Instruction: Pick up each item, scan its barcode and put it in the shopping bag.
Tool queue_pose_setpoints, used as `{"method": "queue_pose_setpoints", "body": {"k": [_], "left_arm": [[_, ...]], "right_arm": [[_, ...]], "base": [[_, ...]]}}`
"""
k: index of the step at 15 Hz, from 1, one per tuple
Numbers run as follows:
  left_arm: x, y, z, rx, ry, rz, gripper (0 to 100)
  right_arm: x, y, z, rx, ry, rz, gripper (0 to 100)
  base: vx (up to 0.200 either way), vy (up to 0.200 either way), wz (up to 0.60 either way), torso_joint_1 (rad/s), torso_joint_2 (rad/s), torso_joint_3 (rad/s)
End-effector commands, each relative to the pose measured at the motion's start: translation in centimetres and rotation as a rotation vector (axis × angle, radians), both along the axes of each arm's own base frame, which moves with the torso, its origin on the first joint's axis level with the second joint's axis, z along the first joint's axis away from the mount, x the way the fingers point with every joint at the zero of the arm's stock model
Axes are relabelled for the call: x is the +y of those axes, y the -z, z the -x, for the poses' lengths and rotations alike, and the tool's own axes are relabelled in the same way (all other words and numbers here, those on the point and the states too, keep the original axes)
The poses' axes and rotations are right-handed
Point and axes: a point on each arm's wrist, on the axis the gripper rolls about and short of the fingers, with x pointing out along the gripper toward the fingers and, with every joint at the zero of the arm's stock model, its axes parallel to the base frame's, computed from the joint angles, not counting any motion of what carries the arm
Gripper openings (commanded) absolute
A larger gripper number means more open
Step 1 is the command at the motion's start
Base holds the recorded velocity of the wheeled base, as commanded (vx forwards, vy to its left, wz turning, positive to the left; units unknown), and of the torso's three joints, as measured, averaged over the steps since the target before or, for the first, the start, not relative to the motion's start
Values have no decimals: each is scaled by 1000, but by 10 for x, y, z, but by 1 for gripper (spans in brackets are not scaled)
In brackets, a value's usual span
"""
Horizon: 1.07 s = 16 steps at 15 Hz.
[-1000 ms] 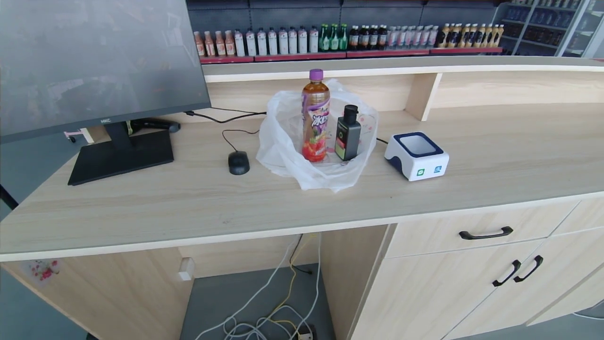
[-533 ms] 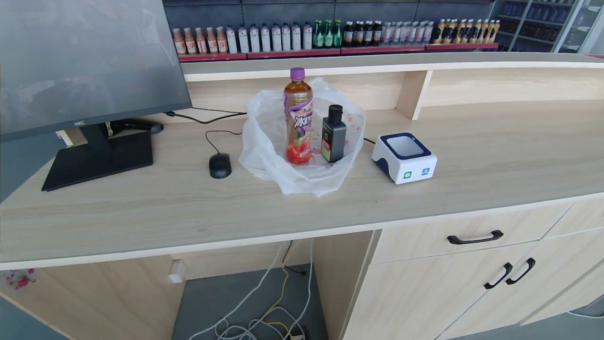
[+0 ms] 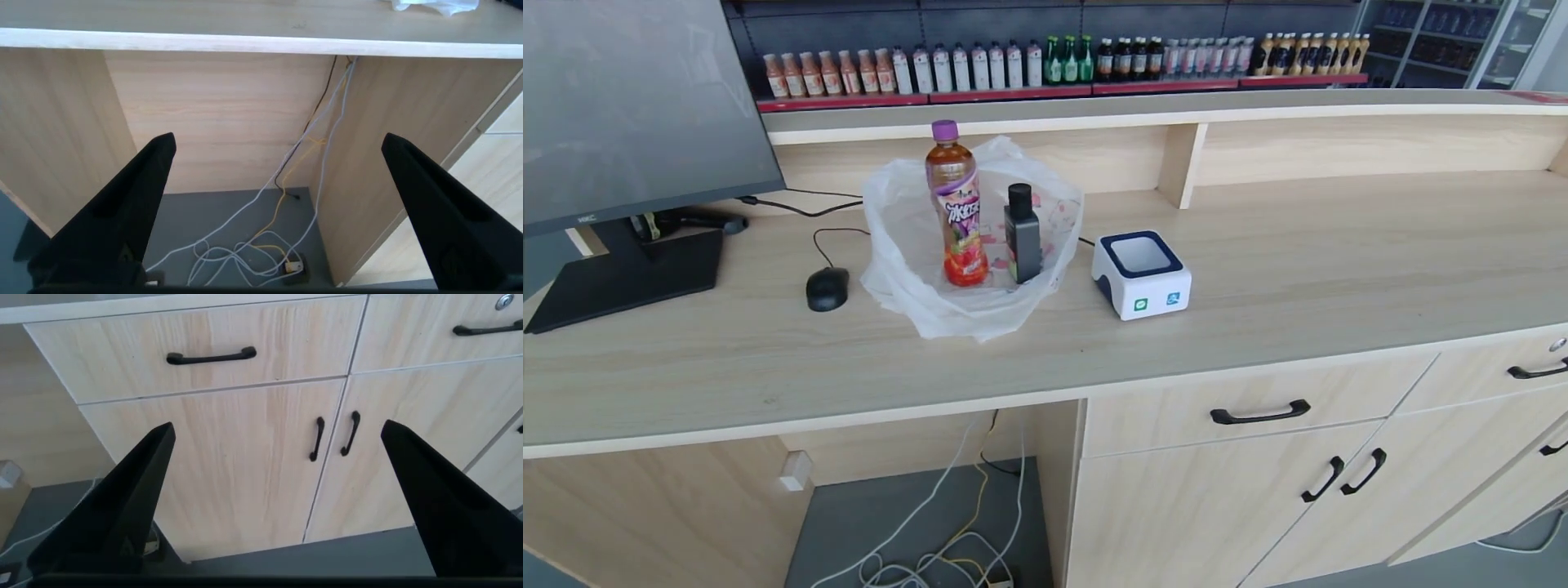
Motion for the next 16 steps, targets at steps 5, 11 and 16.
{"method": "queue_pose_setpoints", "body": {"k": [5, 11, 16], "left_arm": [[0, 0, 0, -1, 0, 1, 100], [0, 0, 0, 1, 0, 1, 100], [0, 0, 0, -1, 0, -2, 100]], "right_arm": [[0, 0, 0, 2, 1, 20, 100], [0, 0, 0, 2, 1, 23, 100], [0, 0, 0, 1, -1, 18, 100]], "base": [[0, -200, 0, -1, 2, 3], [0, -200, 0, -1, 2, 3], [0, -120, 240, 0, 0, 2]]}}
